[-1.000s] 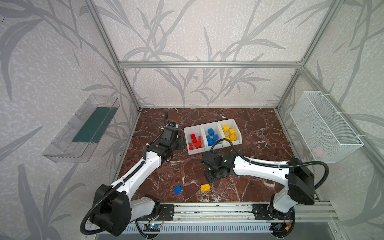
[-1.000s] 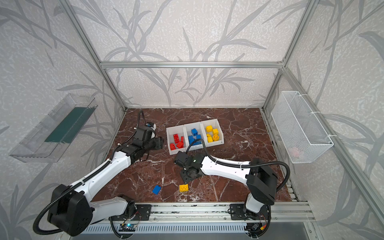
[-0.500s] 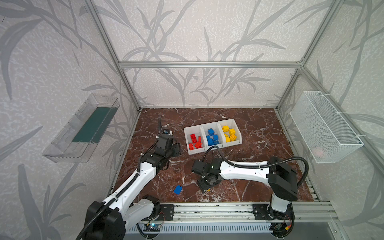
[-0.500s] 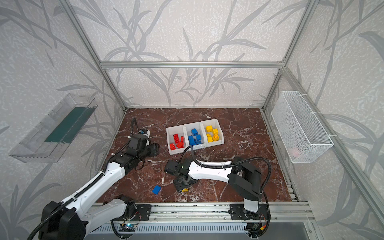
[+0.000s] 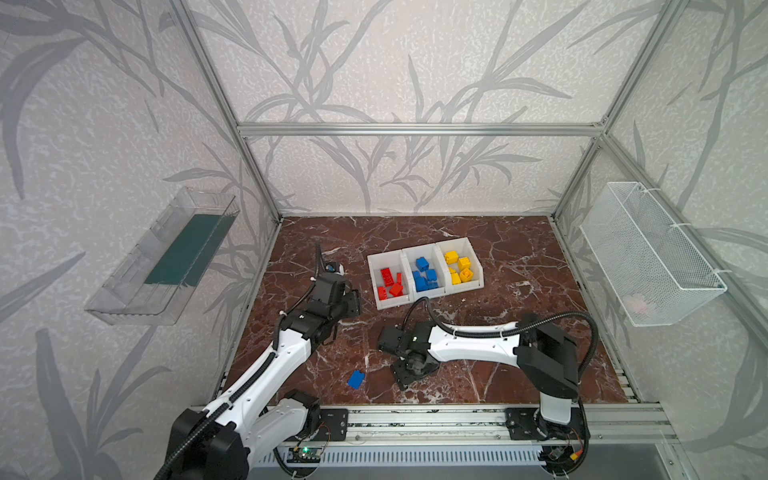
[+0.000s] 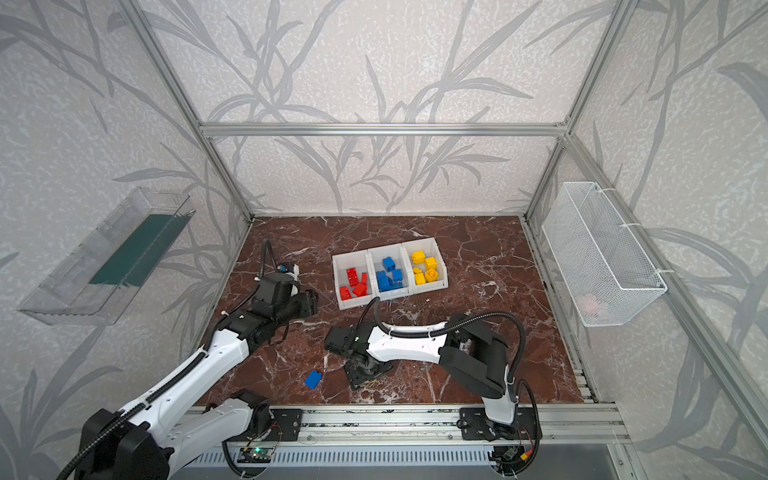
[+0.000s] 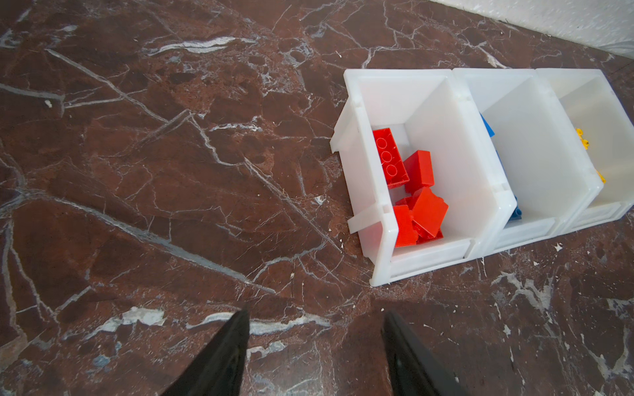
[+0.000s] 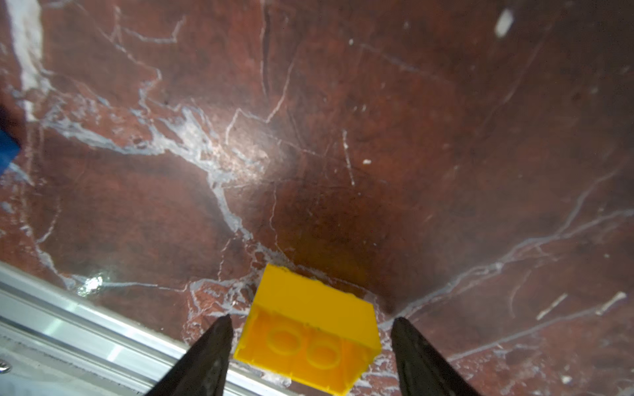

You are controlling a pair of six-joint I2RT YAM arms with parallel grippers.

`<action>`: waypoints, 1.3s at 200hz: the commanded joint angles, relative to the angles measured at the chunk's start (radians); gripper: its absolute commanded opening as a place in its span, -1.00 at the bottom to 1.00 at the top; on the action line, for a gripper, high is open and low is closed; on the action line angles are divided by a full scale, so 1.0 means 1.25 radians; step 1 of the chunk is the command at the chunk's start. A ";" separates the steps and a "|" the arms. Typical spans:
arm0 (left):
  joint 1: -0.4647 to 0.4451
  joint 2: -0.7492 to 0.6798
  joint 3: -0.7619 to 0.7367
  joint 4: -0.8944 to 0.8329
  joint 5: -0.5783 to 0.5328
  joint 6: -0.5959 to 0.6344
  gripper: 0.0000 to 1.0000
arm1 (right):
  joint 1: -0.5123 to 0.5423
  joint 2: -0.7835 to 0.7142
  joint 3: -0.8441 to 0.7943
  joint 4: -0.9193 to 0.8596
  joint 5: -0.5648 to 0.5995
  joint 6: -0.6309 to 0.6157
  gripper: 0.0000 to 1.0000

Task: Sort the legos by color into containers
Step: 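Grasp the yellow brick near the table edge with the right gripper while the left withdraws, then carry the yellow brick with the right gripper into the yellow compartment and release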

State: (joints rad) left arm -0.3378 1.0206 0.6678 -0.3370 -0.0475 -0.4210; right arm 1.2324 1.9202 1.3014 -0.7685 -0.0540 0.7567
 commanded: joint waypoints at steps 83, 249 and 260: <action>0.004 -0.004 -0.005 -0.009 -0.002 -0.009 0.29 | -0.023 0.009 0.012 -0.026 0.009 0.004 0.06; 0.004 -0.022 -0.013 -0.037 -0.004 -0.040 0.30 | -0.558 -0.152 0.165 -0.002 0.098 -0.332 -0.08; 0.004 -0.026 -0.016 -0.041 -0.004 -0.047 0.30 | -0.598 -0.120 0.195 0.009 0.085 -0.336 -0.08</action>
State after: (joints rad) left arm -0.3370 1.0126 0.6643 -0.3542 -0.0471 -0.4496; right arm 0.5591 1.7321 1.4879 -0.8024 0.0612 0.4198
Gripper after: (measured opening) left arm 0.649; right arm 0.504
